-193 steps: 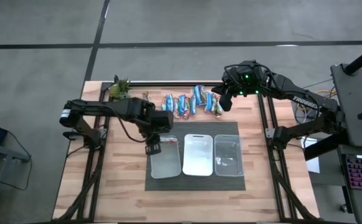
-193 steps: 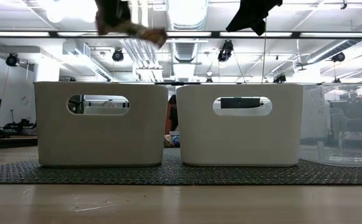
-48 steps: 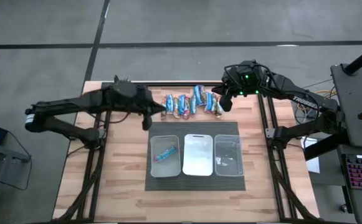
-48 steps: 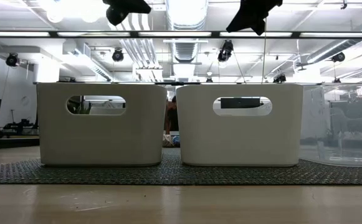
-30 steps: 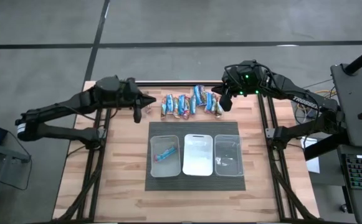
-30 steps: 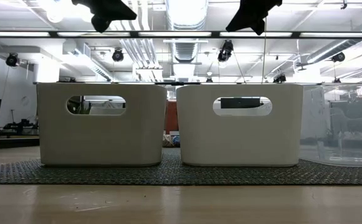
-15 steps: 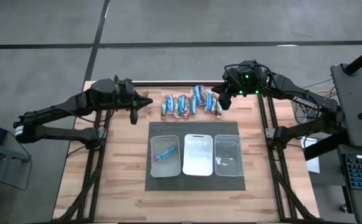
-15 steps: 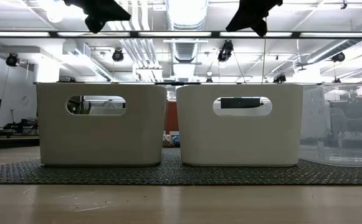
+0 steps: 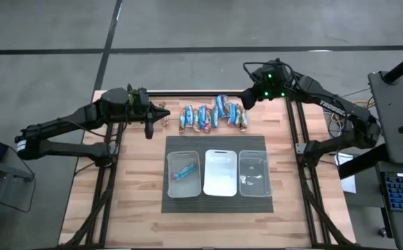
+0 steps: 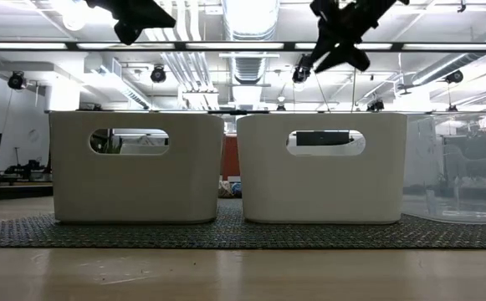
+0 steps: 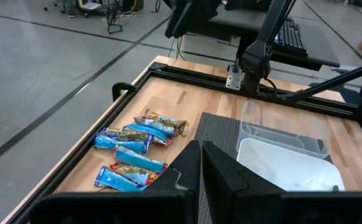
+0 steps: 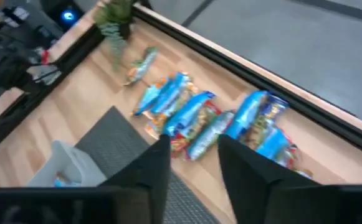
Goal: Pick and place Granola Bars by type
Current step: Put the red granola bar into the gray bin
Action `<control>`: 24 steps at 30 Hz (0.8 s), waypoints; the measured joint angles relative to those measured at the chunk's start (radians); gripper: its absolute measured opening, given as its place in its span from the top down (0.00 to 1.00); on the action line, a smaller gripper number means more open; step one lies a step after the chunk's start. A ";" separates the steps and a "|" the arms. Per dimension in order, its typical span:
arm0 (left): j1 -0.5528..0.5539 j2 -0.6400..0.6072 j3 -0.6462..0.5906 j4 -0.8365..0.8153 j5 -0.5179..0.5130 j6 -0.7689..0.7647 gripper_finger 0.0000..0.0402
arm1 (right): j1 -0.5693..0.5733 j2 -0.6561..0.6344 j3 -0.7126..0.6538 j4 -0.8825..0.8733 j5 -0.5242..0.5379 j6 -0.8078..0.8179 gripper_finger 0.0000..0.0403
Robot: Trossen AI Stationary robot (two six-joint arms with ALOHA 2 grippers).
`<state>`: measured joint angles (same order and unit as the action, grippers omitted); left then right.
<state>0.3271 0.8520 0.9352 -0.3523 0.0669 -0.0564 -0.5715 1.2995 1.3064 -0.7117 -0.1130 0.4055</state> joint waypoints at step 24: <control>0.000 0.000 0.000 0.000 -0.001 -0.026 1.00 | -0.215 0.272 0.215 -0.171 0.034 0.067 0.45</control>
<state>0.3271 0.8520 0.9352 -0.3527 0.0658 -0.0824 -0.7863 1.5716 1.5211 -0.8827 -0.0789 0.4727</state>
